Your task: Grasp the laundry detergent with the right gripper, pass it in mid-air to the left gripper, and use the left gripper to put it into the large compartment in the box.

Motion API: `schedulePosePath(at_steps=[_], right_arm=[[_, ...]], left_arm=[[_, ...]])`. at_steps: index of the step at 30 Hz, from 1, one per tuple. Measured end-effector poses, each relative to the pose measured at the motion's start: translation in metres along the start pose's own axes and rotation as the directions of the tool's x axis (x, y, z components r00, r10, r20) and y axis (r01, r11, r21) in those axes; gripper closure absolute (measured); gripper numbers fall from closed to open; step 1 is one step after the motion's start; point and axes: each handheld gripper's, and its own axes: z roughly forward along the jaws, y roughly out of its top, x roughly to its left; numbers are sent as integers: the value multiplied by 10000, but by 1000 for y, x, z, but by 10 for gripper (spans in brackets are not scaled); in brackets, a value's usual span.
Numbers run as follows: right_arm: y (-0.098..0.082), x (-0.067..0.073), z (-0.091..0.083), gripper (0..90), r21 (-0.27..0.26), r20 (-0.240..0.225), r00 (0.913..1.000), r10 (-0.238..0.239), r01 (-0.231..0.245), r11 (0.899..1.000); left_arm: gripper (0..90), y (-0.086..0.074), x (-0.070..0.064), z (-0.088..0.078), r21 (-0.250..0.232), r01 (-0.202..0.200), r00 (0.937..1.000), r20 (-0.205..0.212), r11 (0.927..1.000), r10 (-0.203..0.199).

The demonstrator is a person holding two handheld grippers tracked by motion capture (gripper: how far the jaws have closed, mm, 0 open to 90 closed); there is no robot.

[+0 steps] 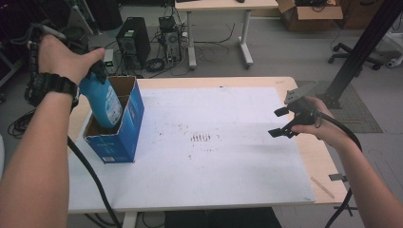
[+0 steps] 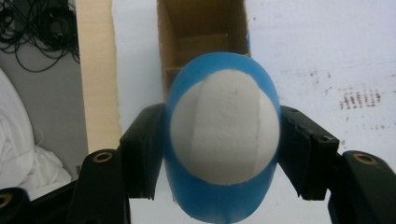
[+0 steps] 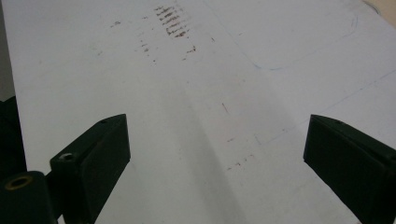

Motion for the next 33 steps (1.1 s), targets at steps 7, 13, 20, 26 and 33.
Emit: schedulePosePath(at_steps=[7, 13, 20, 26, 33], right_arm=[[-4, 1, 3, 72, 212, 19, 10000, 20, -21, 9998], [-7, 2, 4, 72, 291, 28, 10000, 11, -12, 9996], [-10, 3, 6, 72, 350, -2, 10000, 54, -54, 9994], [-14, 1, 7, 72, 421, 65, 9999, 112, -115, 9990], [-16, 1, 8, 72, 440, 62, 9999, 145, -148, 9989]], left_arm=[[380, -8, 4, 33, 316, 172, 9996, 226, 9994, -179], [380, -14, 3, 55, 540, 180, 9994, 271, 9984, -195], [380, -19, 3, 74, 805, 215, 9991, 335, 9965, -243], [380, -22, 3, 86, 980, 253, 9990, 347, 9949, -289], [380, -25, 0, 98, 1138, 229, 9990, 352, 9932, -271]])
